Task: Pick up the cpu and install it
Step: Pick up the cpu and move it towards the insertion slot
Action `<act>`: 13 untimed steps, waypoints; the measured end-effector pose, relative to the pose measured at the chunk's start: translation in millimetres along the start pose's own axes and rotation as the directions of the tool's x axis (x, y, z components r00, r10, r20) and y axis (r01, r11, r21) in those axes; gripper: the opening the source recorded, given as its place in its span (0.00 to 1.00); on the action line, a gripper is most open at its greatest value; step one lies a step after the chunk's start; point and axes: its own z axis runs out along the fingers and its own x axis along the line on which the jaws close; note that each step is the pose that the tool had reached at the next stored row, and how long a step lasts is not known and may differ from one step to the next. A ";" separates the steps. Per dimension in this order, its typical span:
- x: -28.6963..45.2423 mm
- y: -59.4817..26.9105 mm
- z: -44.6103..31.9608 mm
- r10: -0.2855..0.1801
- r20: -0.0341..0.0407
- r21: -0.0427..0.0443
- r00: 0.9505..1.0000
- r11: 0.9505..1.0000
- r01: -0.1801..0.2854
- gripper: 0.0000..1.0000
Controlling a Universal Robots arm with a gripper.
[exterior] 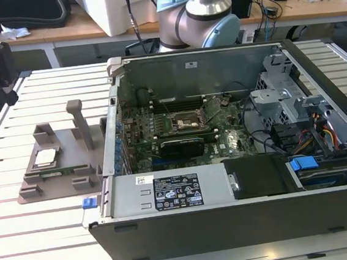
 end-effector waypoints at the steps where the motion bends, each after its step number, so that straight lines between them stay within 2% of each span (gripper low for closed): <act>1: 0.1 0.1 5.4 0.000 0.000 0.000 1.000 1.000 0.000 0.60; 9: 0.6 0.4 19.5 0.000 0.000 0.000 1.000 1.000 0.000 0.60; 13: 1.2 7.7 24.0 0.000 0.000 0.000 1.000 1.000 0.000 0.60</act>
